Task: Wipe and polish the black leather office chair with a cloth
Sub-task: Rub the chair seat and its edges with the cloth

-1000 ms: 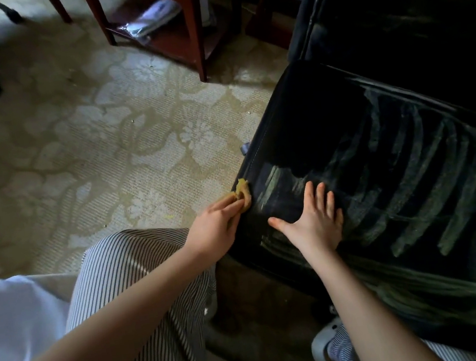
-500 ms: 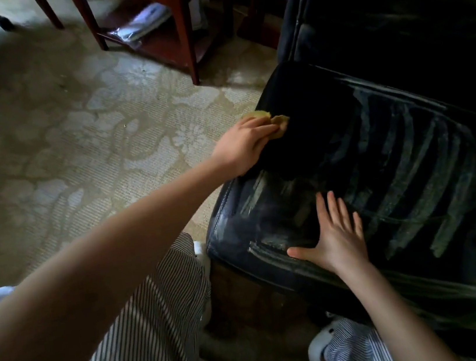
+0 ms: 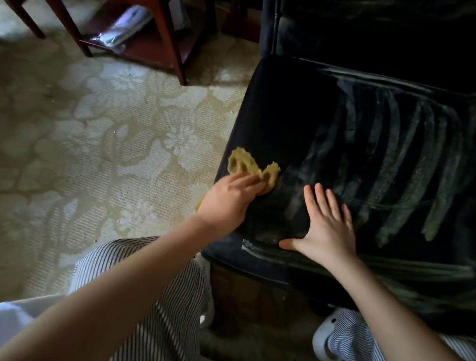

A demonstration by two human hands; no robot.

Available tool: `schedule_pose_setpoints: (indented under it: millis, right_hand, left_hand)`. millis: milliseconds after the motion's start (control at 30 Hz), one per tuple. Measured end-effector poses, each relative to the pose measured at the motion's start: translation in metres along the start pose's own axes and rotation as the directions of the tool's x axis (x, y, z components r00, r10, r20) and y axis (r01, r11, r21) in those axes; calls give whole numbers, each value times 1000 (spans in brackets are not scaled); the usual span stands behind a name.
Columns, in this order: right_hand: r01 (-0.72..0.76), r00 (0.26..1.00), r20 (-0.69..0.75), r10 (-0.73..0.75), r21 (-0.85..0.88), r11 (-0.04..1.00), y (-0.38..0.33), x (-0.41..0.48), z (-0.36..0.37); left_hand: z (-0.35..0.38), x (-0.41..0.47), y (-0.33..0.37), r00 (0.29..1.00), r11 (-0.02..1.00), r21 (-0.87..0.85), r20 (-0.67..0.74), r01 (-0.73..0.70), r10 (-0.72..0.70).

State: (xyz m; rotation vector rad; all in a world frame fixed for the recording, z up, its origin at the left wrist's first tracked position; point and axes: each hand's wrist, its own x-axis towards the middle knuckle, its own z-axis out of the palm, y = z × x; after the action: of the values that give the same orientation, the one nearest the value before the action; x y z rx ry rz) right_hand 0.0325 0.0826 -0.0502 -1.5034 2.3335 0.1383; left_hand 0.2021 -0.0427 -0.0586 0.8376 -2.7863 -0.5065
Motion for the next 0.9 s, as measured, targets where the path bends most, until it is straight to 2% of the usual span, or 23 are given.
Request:
schedule_pose_setpoints:
  millis: [100, 233, 300, 367, 467, 567, 700, 800, 900]
  right_hand:
    - [-2, 1000, 3, 1, 22, 1000, -1, 0, 0]
    - [19, 999, 37, -20, 29, 999, 0, -3, -1]
    - [57, 996, 64, -59, 37, 998, 2, -3, -4]
    - [95, 991, 90, -99, 51, 994, 7, -4, -9]
    - [99, 991, 89, -103, 46, 994, 21, -5, -16]
    - [96, 992, 84, -95, 1, 995, 41, -2, -22]
    - [70, 989, 127, -72, 14, 997, 57, 4, -21]
    - [61, 991, 115, -65, 40, 997, 60, 7, -16]
    - [60, 995, 81, -64, 51, 997, 61, 9, -15]
  left_hand:
    - [6, -35, 16, 995, 995, 7, 22, -97, 97]
    - [5, -60, 25, 977, 985, -63, 131, -161, 168]
    - [-4, -53, 24, 979, 984, -139, 150, -115, 136]
    - [-16, -33, 20, 994, 980, -193, 92, -45, 63]
    - [-30, 17, 9, 998, 984, -168, -24, 58, -63]
    - [-32, 73, -5, 987, 976, -150, -19, 155, -160]
    - [-23, 128, -12, 994, 990, -97, 23, 104, -102]
    - [-3, 137, -11, 989, 990, 29, 51, 138, -139]
    - [8, 134, -9, 989, 988, 38, -32, 147, -146]
